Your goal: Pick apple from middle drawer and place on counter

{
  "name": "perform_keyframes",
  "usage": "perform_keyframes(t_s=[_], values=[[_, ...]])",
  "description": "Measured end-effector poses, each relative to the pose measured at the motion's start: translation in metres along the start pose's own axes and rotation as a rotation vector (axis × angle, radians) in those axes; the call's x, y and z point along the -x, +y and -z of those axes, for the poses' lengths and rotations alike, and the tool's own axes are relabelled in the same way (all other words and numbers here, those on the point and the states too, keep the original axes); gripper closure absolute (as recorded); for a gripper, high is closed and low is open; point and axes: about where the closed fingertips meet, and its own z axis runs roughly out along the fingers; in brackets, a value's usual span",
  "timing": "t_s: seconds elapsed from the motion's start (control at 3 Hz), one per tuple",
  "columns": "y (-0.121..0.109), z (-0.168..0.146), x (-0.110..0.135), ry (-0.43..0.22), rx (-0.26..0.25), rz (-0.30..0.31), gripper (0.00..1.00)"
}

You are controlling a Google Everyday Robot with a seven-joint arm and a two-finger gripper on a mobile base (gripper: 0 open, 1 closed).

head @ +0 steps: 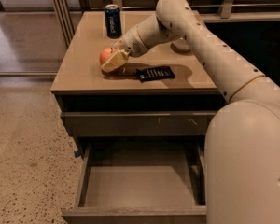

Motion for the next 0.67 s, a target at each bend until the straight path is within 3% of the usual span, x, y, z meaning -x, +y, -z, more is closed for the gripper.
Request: perform_keyframes(t_s=[0.67], values=[[0.0037, -0.0086, -0.0016, 0.109, 0.044, 0.007, 0.98]])
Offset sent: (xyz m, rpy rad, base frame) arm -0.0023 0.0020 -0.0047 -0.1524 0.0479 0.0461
